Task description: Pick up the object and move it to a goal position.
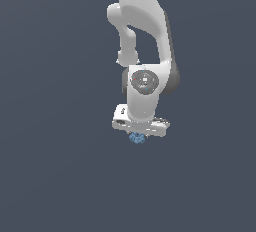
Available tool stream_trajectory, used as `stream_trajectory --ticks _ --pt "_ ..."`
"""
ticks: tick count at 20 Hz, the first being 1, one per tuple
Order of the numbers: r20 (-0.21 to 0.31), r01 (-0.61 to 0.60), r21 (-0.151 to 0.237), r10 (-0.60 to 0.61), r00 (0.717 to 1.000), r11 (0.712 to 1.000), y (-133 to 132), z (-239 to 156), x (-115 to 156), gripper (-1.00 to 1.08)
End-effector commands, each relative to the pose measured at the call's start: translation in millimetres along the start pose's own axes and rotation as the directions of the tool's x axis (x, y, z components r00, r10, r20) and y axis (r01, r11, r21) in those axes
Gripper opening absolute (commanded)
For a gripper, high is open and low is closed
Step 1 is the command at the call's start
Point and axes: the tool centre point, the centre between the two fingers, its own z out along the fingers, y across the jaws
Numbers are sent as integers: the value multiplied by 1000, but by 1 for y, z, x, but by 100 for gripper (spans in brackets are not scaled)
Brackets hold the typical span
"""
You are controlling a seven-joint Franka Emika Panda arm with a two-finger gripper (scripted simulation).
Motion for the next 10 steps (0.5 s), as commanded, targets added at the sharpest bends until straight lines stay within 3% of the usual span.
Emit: stream_trajectory --ticks 1,10 --pt "0 0 0 0 1000 1000 6 -17 12 -100" --pt "0 0 0 0 1000 1000 19 -55 40 -100"
